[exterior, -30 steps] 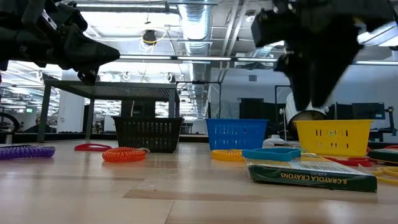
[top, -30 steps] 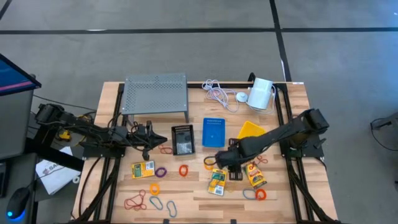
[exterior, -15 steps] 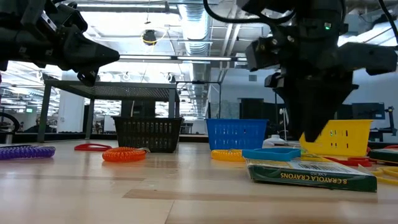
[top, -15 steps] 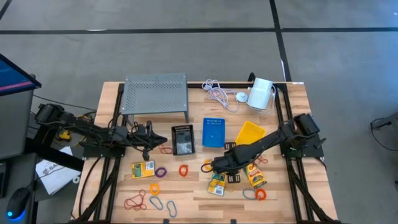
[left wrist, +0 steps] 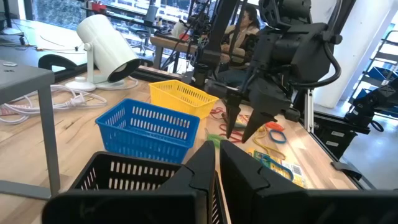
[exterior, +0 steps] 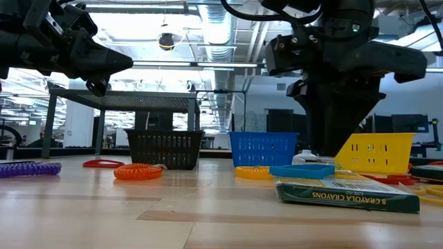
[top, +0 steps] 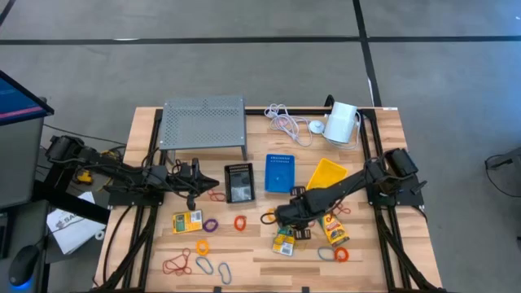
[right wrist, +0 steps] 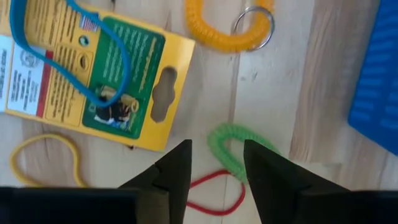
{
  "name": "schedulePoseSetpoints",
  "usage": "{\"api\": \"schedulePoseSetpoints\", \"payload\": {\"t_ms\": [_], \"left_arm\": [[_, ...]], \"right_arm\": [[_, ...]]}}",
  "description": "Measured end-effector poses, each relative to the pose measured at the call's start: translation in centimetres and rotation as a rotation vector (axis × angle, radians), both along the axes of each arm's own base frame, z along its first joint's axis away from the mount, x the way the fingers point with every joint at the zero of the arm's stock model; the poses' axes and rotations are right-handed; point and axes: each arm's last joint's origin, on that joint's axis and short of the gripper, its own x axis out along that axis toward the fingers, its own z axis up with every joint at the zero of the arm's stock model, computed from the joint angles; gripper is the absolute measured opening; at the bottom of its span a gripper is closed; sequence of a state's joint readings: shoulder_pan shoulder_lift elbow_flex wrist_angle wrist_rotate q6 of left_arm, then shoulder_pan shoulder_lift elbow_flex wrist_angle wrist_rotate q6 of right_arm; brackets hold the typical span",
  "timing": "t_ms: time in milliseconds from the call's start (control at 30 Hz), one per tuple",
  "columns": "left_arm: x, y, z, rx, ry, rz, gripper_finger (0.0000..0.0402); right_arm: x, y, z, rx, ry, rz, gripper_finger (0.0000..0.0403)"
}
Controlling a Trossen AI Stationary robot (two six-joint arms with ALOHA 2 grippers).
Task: Pick & Place Office Desk Supplies
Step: Put the green stretchable key holder into the yellow basket
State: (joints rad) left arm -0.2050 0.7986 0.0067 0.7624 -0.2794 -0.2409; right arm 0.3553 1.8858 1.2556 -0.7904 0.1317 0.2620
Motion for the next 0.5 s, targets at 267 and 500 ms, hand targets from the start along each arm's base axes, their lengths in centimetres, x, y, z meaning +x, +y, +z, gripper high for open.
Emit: {"api": "schedulePoseSetpoints", "payload": {"t_ms": [267, 500], "left_arm": [[0.0, 0.0, 0.0, 0.0, 0.0, 0.0, 0.0021], [0.0, 0.0, 0.0, 0.0, 0.001, 0.0, 0.0021]], "right_arm": [[0.3, 0.0, -0.4, 0.002, -0.004, -0.003, 0.0181], [0.4, 0.0, -2.3, -0.027, 0.059, 0.008, 0.0176]]}}
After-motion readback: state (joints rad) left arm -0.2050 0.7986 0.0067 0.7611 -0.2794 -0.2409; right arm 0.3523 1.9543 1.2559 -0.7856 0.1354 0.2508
